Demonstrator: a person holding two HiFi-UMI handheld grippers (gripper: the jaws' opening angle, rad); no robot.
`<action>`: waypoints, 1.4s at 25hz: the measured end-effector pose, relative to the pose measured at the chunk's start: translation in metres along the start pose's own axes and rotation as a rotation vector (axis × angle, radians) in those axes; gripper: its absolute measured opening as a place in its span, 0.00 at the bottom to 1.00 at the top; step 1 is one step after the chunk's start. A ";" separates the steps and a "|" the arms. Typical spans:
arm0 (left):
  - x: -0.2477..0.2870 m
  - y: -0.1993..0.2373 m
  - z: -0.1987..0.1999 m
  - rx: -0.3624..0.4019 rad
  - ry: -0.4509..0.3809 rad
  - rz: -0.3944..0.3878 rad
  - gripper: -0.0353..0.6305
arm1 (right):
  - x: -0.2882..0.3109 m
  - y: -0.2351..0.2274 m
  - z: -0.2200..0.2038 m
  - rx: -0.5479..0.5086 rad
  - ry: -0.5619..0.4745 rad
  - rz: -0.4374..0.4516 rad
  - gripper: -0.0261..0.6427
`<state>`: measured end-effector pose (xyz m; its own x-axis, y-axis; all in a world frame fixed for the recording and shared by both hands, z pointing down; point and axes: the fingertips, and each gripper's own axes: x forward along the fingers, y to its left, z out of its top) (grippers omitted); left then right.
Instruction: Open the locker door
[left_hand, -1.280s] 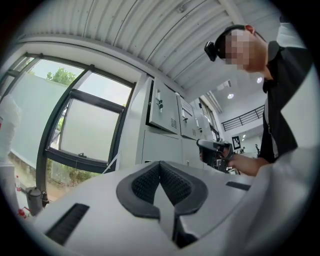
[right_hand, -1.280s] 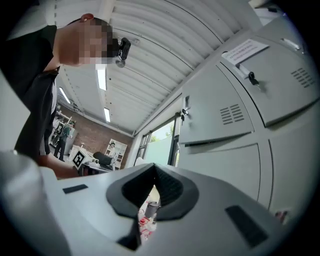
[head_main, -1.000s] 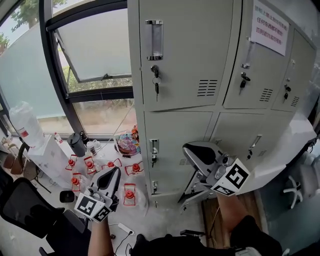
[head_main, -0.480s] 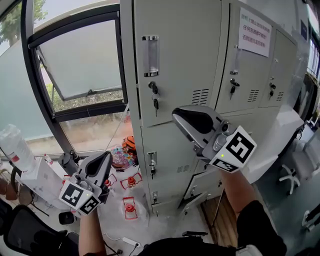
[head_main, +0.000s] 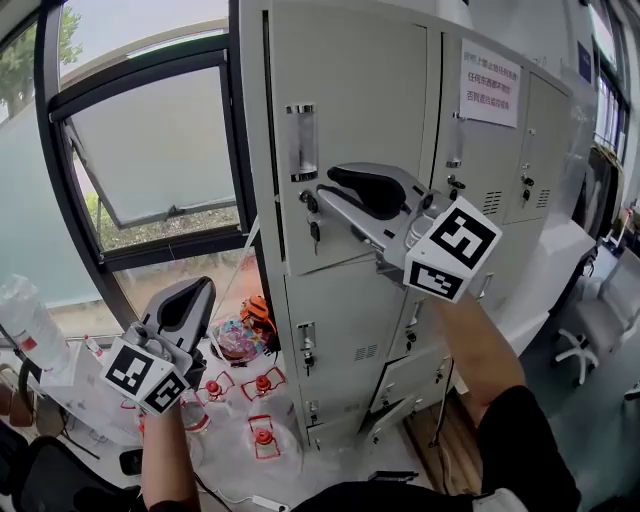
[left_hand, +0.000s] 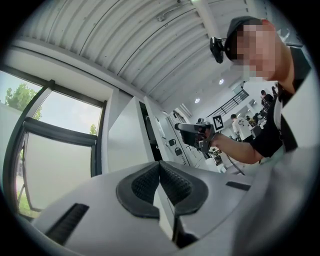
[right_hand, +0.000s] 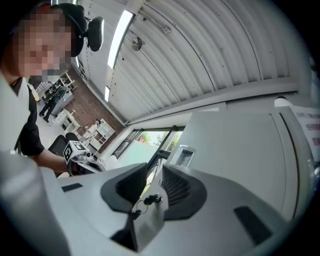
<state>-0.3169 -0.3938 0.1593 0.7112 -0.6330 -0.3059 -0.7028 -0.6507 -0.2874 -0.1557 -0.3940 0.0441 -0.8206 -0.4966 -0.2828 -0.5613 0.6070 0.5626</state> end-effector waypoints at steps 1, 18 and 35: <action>0.002 0.002 0.003 0.005 -0.003 -0.006 0.08 | 0.004 -0.004 0.001 -0.003 0.011 -0.009 0.19; 0.028 0.028 0.027 0.043 -0.038 -0.091 0.08 | 0.053 -0.033 -0.003 0.167 0.180 -0.088 0.28; 0.041 0.019 0.031 0.046 -0.077 -0.203 0.08 | 0.069 -0.036 -0.008 0.176 0.291 -0.164 0.26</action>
<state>-0.3018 -0.4195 0.1131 0.8361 -0.4560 -0.3051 -0.5466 -0.7406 -0.3909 -0.1912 -0.4545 0.0106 -0.6673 -0.7364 -0.1115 -0.7137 0.5894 0.3783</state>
